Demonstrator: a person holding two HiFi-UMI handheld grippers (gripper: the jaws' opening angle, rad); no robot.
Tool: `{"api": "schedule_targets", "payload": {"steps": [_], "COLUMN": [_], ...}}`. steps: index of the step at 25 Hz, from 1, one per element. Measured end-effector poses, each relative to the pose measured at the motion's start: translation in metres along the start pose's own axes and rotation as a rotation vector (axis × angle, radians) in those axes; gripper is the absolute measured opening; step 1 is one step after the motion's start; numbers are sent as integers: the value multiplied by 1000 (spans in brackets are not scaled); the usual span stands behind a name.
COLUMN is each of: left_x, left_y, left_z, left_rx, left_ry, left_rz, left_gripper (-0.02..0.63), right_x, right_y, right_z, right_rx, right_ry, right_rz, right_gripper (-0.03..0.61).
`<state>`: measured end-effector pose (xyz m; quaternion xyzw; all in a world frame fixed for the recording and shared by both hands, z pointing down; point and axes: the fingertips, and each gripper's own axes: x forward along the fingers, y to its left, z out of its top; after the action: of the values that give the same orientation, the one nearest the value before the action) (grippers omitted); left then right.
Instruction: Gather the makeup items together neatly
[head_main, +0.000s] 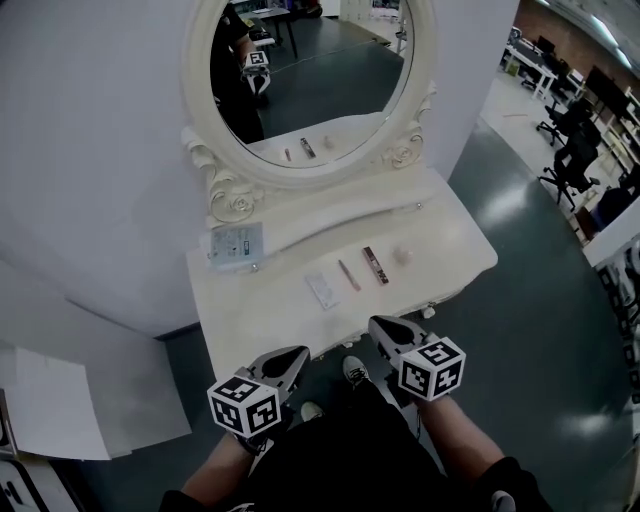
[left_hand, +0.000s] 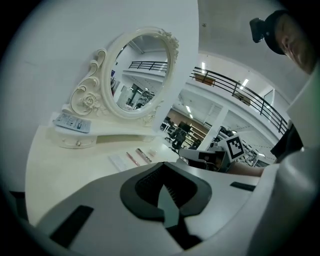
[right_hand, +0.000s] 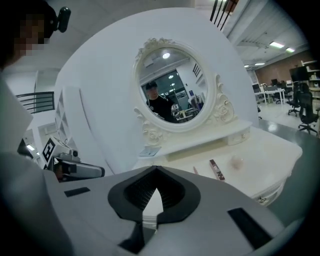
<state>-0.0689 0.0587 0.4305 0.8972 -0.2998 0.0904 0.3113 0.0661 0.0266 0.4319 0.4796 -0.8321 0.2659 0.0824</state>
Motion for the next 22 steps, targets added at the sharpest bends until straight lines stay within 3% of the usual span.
{"api": "schedule_targets", "payload": {"steps": [8, 22], "left_x": [-19, -28], "left_y": [-3, -4], "left_z": [-40, -58], "left_rx": [-2, 8], "left_ry": [61, 85], "left_rz": [-12, 14], "left_gripper": [9, 9], "right_x": [-14, -13], "right_y": [52, 85], "right_z": [-59, -84], "right_rx": [68, 51], "right_ry": [68, 101], "right_rz": [37, 95], "right_gripper": [29, 29]}}
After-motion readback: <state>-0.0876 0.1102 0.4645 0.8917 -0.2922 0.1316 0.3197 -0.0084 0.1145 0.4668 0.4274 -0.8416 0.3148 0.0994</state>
